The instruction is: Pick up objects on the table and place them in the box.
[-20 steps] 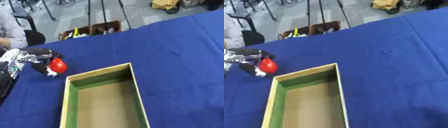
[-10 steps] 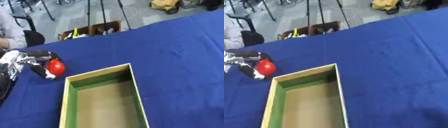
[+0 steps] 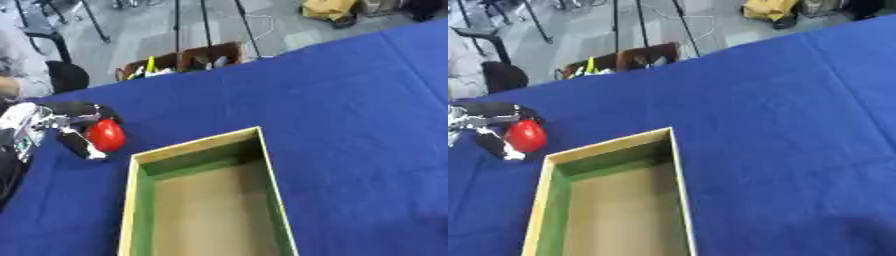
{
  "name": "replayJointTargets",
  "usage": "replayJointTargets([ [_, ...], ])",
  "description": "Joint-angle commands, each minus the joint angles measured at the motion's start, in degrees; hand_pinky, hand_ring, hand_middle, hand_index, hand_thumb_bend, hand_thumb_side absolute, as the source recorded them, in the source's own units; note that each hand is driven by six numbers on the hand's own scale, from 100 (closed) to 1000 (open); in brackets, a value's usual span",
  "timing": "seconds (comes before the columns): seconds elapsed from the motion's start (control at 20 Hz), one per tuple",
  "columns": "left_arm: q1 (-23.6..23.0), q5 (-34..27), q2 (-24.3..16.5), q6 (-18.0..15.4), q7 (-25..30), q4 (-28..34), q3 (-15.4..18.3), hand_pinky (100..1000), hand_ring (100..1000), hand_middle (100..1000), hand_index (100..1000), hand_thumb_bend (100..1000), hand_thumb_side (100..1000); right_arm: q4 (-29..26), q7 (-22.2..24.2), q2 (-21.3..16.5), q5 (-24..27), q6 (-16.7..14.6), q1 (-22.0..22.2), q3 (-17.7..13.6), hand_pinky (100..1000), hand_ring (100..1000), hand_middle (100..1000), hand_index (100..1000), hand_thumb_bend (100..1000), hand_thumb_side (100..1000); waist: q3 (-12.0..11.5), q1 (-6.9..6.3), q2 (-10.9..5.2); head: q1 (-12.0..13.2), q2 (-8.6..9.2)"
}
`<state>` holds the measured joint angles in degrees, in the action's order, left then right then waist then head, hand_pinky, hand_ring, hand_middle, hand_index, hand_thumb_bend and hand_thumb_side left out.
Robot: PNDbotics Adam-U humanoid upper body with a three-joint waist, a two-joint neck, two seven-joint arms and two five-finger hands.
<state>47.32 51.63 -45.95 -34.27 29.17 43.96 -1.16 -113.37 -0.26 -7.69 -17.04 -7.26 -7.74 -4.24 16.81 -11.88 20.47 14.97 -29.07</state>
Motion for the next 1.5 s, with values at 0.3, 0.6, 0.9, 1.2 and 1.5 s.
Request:
replayJointTargets([
  [0.3, -0.3, -1.4, -2.0, -14.2, 15.3, -1.5, 0.3, 469, 709, 841, 903, 100, 354, -1.2, -0.1, -0.3, 0.5, 0.0, -0.5, -0.3, 259, 403, 361, 591, 293, 738, -0.1, 0.42, -0.84, -0.1, 0.85],
  [0.6, -0.2, -5.2, -1.8, -12.9, 14.4, -1.4, 0.6, 429, 669, 806, 860, 100, 369, -1.2, -0.2, -0.4, 0.7, 0.1, -0.6, -0.3, 260, 404, 361, 591, 292, 735, 0.0, 0.39, -0.93, -0.2, 0.89],
  [0.9, -0.6, -8.8, -2.0, -11.7, 14.6, -1.1, 0.7, 477, 693, 819, 821, 100, 355, -1.2, -0.2, -0.5, 0.9, 0.2, -0.7, -0.3, 260, 403, 361, 590, 293, 729, 0.1, 0.24, -1.03, -0.2, 0.94],
  [1.2, -0.7, -11.4, -2.2, -9.5, 13.8, -1.0, 1.2, 480, 706, 825, 693, 100, 280, -1.2, -0.2, -0.6, 1.3, 0.3, -0.7, -0.4, 264, 400, 358, 588, 286, 722, 0.1, 0.18, -1.2, -0.2, 0.88],
  [1.5, -0.7, -11.0, -2.6, -7.1, 11.5, -0.3, 1.6, 479, 725, 836, 585, 100, 224, -1.2, -0.3, -0.8, 1.9, 0.4, -0.6, -0.5, 266, 397, 355, 584, 279, 717, 0.1, 0.21, -1.43, -0.3, 0.8],
])
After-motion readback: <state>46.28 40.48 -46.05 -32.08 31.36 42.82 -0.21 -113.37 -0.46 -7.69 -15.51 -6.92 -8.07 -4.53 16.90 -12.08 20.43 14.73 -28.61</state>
